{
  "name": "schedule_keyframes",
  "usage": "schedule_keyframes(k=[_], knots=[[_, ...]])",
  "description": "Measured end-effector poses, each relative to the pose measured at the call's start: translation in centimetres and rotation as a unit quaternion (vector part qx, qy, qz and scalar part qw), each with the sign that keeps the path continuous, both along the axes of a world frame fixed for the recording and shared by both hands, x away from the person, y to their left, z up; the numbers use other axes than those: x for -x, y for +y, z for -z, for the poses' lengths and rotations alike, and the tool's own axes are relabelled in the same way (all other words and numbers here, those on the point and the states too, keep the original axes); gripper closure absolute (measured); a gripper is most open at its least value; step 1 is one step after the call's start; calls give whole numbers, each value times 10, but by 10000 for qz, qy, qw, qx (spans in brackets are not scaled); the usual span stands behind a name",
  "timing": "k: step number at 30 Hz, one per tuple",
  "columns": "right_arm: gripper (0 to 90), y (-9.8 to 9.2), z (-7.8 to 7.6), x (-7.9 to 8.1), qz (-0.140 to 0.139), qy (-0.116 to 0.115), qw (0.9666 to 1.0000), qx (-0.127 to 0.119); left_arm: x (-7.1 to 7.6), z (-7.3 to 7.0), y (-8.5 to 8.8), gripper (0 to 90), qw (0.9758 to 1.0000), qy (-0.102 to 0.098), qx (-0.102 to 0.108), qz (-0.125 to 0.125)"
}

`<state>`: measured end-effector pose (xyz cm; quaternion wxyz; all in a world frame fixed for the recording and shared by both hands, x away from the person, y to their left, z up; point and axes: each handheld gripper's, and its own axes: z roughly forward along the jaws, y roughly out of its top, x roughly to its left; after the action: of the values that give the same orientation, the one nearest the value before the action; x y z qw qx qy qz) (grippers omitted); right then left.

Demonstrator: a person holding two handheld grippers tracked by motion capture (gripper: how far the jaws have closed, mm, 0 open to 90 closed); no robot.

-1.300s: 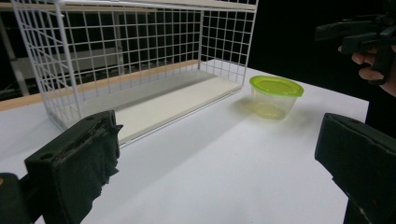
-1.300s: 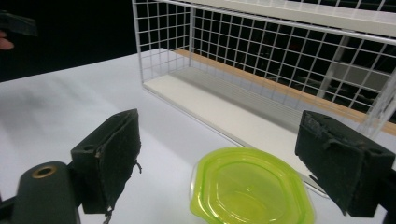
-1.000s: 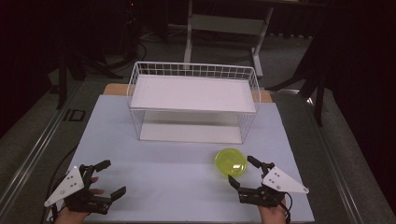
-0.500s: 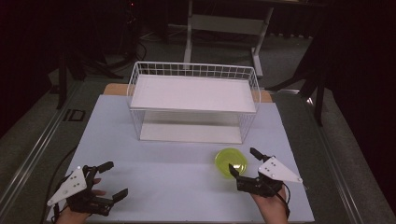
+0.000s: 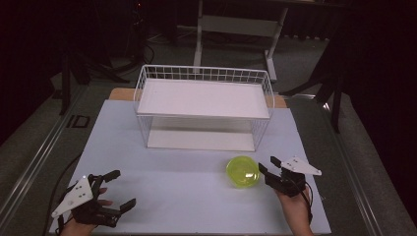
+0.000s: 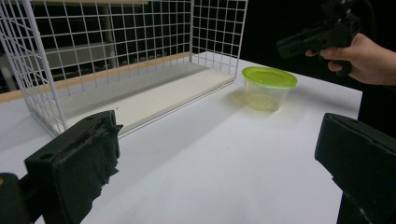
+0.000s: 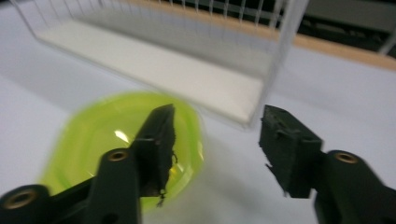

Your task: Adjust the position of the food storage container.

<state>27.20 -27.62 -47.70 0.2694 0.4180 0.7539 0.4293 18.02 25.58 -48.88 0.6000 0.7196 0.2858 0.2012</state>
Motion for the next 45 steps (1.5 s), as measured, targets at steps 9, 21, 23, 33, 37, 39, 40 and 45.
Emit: schedule_keyframes(k=[9,21,23,33,37,39,40,45], knots=[[695,-4,19,-2,150,281,9989,333,-1,0,-1,8,10000,1,31,22],[898,3,39,-5,81,829,9951,538,-1,0,-3,8,10000,-1,-4,46],[899,4,43,-6,66,914,9943,552,-1,0,-3,8,10000,1,-4,67],[900,23,53,-9,-151,1278,9907,449,0,-1,-1,8,10000,-27,-15,53],[900,35,56,-9,-319,1401,9887,431,-1,0,-2,8,10000,5,5,49],[900,41,56,-9,-390,1393,9884,458,-1,0,-2,8,10000,-6,-9,52],[900,43,55,-9,-429,1385,9883,470,-1,0,-2,8,10000,-5,-12,56],[900,58,55,-12,-599,1340,9875,567,-1,1,-3,8,10000,17,-40,68]])
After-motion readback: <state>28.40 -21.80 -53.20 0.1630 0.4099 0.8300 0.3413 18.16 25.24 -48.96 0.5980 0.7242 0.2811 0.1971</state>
